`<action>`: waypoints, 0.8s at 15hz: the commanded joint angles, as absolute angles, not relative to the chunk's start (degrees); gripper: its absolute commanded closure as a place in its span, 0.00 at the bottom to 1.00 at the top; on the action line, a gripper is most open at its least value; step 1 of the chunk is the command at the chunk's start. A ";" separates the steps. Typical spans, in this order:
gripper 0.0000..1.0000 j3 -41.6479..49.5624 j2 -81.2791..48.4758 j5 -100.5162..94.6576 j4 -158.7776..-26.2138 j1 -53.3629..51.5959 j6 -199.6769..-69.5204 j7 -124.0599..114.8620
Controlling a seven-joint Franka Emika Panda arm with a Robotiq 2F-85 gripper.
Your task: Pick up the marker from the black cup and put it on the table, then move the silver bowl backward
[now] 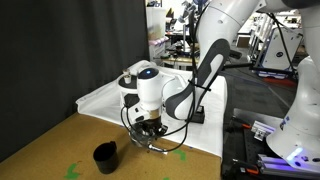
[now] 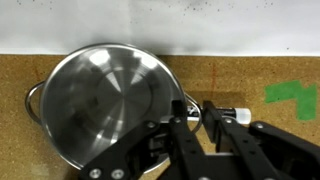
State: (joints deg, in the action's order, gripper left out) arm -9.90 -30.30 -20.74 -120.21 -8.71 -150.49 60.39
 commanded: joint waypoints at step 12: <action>0.94 -9.56 -11.74 -25.30 -140.76 -10.82 -157.33 45.72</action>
State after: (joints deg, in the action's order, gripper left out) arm -9.90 -16.69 -22.84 -136.92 -9.79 -156.86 49.40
